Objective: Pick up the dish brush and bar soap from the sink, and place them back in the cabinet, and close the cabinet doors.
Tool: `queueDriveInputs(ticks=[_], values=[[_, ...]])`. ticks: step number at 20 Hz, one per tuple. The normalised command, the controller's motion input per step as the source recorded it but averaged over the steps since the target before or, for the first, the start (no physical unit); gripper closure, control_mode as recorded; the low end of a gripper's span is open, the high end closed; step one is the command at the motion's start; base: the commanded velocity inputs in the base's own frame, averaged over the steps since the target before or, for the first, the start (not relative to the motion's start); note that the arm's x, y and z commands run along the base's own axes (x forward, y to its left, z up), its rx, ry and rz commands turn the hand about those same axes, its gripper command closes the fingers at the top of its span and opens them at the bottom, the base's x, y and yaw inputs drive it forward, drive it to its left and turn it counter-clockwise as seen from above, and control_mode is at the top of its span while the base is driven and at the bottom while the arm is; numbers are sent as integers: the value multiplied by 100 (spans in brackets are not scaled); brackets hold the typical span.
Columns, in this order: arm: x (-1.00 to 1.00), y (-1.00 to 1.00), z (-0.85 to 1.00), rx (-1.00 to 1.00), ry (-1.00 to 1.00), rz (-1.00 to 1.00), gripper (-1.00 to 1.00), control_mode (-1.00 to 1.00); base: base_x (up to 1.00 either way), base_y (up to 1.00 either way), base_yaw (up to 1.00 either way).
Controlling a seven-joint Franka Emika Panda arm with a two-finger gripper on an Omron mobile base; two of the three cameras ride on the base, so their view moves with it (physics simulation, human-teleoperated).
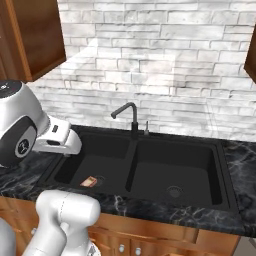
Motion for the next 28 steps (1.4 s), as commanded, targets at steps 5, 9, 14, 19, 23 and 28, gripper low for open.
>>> queueDriveInputs(ticks=[5,9,14,19,23,28], values=[[21,5,-12,0,0,0,-100,-100,0,0,0],[24,1,-14,0,0,0,-100,-100,0,0,0],[20,0,-18,0,0,0,-100,-100,0,0,0],[20,0,-17,0,0,0,-100,-100,0,0,0],[21,0,-14,0,0,0,-100,-100,0,0,0],[19,2,-14,0,0,0,-100,-100,0,0,0]])
